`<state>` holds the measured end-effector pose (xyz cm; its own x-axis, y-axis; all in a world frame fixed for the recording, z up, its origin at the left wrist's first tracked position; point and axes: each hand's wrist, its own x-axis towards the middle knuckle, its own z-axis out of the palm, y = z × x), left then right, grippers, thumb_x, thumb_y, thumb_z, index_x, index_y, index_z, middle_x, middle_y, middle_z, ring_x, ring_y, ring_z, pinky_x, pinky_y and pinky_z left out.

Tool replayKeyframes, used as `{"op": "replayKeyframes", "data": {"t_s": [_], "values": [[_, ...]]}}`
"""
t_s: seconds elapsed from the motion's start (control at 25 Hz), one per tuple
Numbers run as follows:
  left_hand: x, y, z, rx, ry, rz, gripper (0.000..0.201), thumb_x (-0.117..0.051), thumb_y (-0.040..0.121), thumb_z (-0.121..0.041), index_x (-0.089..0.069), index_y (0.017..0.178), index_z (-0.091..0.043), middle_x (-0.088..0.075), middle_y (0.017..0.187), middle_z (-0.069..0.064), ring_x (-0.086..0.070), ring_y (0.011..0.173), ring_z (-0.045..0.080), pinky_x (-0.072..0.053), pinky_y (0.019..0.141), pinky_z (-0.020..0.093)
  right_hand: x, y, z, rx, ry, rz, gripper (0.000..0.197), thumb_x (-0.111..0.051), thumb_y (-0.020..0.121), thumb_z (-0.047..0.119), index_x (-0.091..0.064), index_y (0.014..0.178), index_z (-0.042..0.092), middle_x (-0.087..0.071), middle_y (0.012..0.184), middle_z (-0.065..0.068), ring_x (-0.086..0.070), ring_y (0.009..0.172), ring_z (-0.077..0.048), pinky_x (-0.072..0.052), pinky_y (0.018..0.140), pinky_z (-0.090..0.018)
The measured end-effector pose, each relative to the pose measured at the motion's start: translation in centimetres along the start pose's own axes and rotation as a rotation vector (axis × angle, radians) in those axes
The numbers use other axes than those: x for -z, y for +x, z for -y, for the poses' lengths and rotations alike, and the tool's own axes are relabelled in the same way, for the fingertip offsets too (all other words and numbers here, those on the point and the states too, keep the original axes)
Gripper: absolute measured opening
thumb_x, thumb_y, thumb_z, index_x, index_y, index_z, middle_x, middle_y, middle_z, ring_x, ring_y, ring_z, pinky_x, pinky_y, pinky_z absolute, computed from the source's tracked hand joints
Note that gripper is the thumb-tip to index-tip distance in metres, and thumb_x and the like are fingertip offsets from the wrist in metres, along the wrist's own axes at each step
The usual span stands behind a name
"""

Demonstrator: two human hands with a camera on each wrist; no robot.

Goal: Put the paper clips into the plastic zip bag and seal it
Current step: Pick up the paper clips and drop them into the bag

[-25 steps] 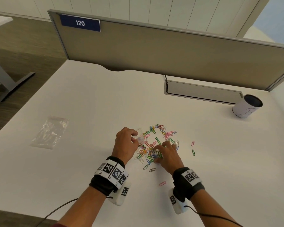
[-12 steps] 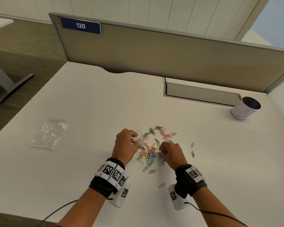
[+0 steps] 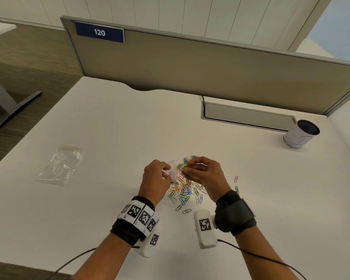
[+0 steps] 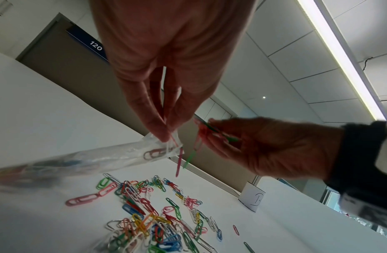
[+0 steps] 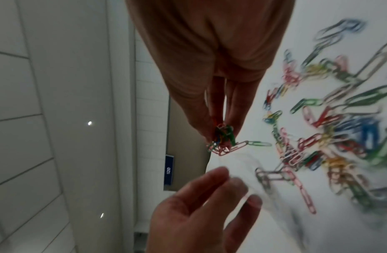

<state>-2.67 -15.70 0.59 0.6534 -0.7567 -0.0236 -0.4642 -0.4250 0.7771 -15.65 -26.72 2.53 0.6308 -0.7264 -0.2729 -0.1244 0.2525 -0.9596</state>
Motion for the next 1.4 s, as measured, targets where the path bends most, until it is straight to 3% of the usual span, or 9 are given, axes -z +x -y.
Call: {"op": "replayKeyframes", "data": {"t_s": [0.2,0.6,0.8,0.88,1.0,1.08,1.2,1.28,1.4], "values": [[0.2,-0.2,-0.7,-0.008,-0.011,0.002,0.025,-0.067,0.083,0.000,-0.067,0.107,-0.005,-0.065,0.108,0.010,-0.063,0.078,0.012,-0.053,0.073,0.021,-3.0,1.3,0.2,0.044,-0.366,-0.002,0.016,-0.075,0.077,0.003,-0.065,0.089,-0.001,-0.071,0.087,-0.022,-0.071,0.080,-0.034,-0.061,0.075,-0.043],[0.5,-0.6,-0.7,-0.007,-0.048,0.020,0.029,-0.068,0.082,0.000,-0.066,0.111,-0.003,-0.065,0.112,0.012,-0.063,0.081,0.013,-0.053,0.075,0.021,-4.3,1.8,0.1,0.062,-0.657,-0.064,0.006,-0.064,0.084,0.006,-0.063,0.089,0.002,-0.071,0.086,-0.019,-0.069,0.078,-0.031,-0.060,0.076,-0.042],[0.5,-0.6,-0.7,0.010,-0.049,0.026,0.031,-0.071,0.081,0.000,-0.065,0.111,-0.003,-0.064,0.113,0.012,-0.067,0.087,0.019,-0.055,0.078,0.024,-4.2,1.4,1.0,-0.147,-0.279,0.080,0.014,-0.052,0.090,0.001,-0.050,0.102,0.009,-0.064,0.107,-0.029,-0.064,0.090,-0.028,-0.053,0.091,-0.047],[0.6,-0.6,-0.8,0.021,-0.046,0.017,0.032,-0.071,0.081,-0.001,-0.065,0.112,-0.003,-0.064,0.114,0.012,-0.067,0.087,0.019,-0.057,0.078,0.025,-3.8,1.2,1.4,-0.051,-0.271,0.045,0.014,-0.048,0.089,-0.002,-0.051,0.099,0.008,-0.066,0.106,-0.023,-0.066,0.093,-0.027,-0.054,0.088,-0.042],[0.8,-0.4,-0.6,0.009,-0.045,-0.001,0.031,-0.071,0.081,-0.003,-0.065,0.111,-0.004,-0.064,0.111,0.011,-0.064,0.080,0.013,-0.052,0.069,0.017,-2.8,1.2,0.5,0.124,-0.495,-0.133,0.013,-0.051,0.087,0.000,-0.055,0.098,0.006,-0.067,0.100,-0.009,-0.065,0.093,-0.024,-0.054,0.083,-0.036],[0.9,-0.3,-0.5,-0.002,-0.047,-0.006,0.030,-0.071,0.081,-0.002,-0.066,0.110,-0.004,-0.065,0.110,0.011,-0.062,0.078,0.011,-0.046,0.064,0.011,-2.2,1.0,-0.8,-0.003,-0.596,-0.081,0.020,-0.051,0.089,0.006,-0.052,0.109,0.007,-0.062,0.109,-0.007,-0.060,0.099,-0.024,-0.050,0.086,-0.034],[0.8,-0.3,-0.5,-0.013,-0.047,0.002,0.028,-0.070,0.081,-0.002,-0.067,0.109,-0.004,-0.065,0.109,0.011,-0.062,0.077,0.011,-0.043,0.061,0.006,-1.9,0.5,-2.4,-0.297,-0.339,0.129,0.029,-0.051,0.092,0.007,-0.047,0.121,0.006,-0.057,0.122,-0.016,-0.057,0.104,-0.023,-0.049,0.093,-0.037],[0.8,-0.4,-0.5,-0.016,-0.038,0.010,0.028,-0.070,0.081,-0.003,-0.067,0.109,-0.005,-0.064,0.109,0.010,-0.062,0.077,0.010,-0.042,0.060,0.005,-2.0,0.2,-2.6,-0.334,-0.146,0.157,0.031,-0.055,0.090,0.001,-0.049,0.120,0.004,-0.062,0.116,-0.018,-0.063,0.096,-0.023,-0.053,0.089,-0.036],[0.9,-0.5,-0.5,-0.016,-0.037,0.014,0.028,-0.070,0.081,-0.003,-0.067,0.109,-0.005,-0.064,0.110,0.010,-0.062,0.078,0.011,-0.046,0.065,0.011,-1.9,0.1,-2.2,-0.264,0.030,0.099,0.028,-0.062,0.085,-0.006,-0.055,0.112,-0.002,-0.067,0.099,-0.025,-0.069,0.082,-0.028,-0.060,0.076,-0.031]]}}
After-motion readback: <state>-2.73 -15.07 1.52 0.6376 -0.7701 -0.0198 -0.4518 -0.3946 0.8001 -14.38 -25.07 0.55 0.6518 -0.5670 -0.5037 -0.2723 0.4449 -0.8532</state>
